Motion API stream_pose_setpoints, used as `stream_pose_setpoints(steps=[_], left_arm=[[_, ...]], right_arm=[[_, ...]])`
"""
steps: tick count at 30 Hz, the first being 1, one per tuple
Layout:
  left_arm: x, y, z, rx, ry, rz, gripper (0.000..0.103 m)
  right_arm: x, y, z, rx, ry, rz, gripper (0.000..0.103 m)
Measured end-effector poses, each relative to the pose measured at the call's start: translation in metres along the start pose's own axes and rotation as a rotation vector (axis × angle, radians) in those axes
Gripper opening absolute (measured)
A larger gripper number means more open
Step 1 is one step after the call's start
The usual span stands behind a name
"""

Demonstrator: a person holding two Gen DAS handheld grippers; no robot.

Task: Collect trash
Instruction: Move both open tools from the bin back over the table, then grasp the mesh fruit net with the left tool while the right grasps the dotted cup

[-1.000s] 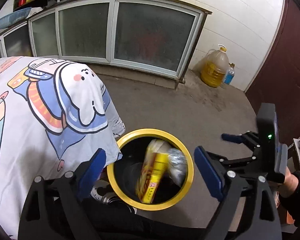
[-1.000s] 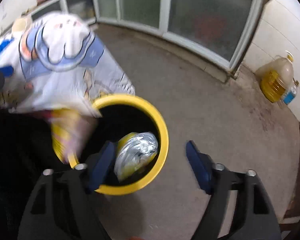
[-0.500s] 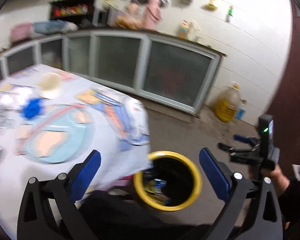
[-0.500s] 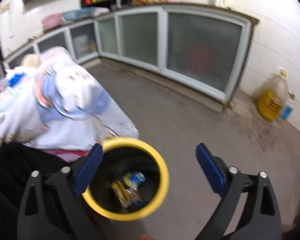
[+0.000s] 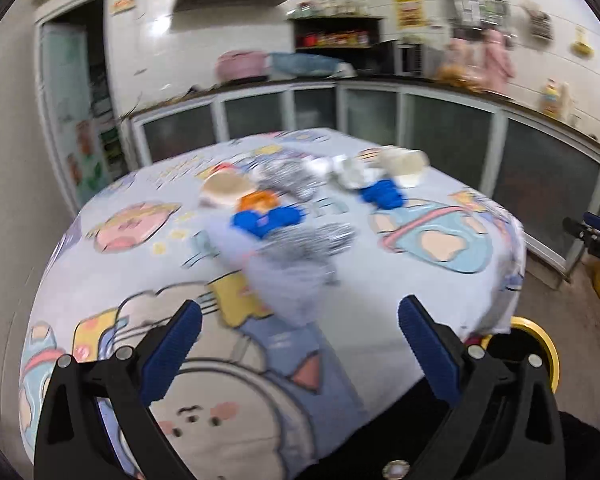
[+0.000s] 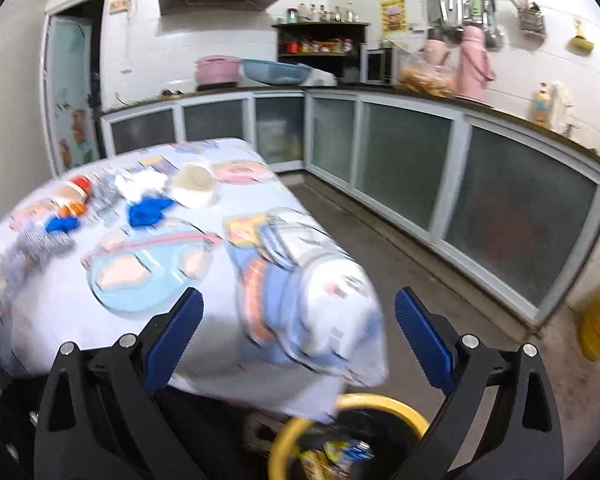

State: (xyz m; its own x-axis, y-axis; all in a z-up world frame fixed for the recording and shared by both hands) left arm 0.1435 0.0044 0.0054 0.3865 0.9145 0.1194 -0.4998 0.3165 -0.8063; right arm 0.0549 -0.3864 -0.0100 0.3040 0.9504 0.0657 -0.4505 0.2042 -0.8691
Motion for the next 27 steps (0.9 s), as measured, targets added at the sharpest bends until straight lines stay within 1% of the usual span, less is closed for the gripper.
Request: stream_pose_setpoints(steps=[4, 9, 13, 18, 22, 23, 27], left_arm=[[0.025, 0.002, -0.015, 0.028, -0.013, 0.062, 0.095], [0.031, 0.009, -0.041, 0.068, 0.036, 0.123, 0.095], [0.034, 0.01, -0.06, 0.098, 0.049, 0.139, 0.095], [0.036, 0.012, -0.071, 0.132, 0.044, 0.147, 0.095], [0.036, 0.012, -0.078, 0.153, 0.045, 0.157, 0.095], [0.035, 0.012, -0.081, 0.165, 0.044, 0.159, 0.095], [0.033, 0.015, -0.089, 0.198, 0.031, 0.145, 0.095]], right_arm=[[0.033, -0.023, -0.023, 0.01, -0.052, -0.01, 0.092], [0.064, -0.035, -0.039, 0.015, -0.095, 0.025, 0.092], [0.081, -0.041, -0.049, -0.004, -0.091, 0.089, 0.092], [0.091, -0.055, -0.077, 0.006, -0.099, 0.097, 0.092], [0.097, -0.069, -0.107, 0.009, -0.091, 0.106, 0.092], [0.1, -0.072, -0.12, 0.024, -0.089, 0.108, 0.092], [0.103, -0.082, -0.164, 0.057, -0.043, 0.125, 0.092]])
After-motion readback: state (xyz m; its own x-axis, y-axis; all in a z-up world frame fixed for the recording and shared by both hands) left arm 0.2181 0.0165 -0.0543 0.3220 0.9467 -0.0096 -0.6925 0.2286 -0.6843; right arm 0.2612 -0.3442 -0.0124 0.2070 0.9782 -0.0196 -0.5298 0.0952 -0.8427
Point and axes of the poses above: each gripper's, at about its wrist camera, not at the fingertips, and z roughly against the way its jaws point, x to its left, y to its underside, the point moved 2 cm from there along -z, roughly the way its jaws point, and after that the axes turned 4 degrees about -z, right-handed, at the moved point
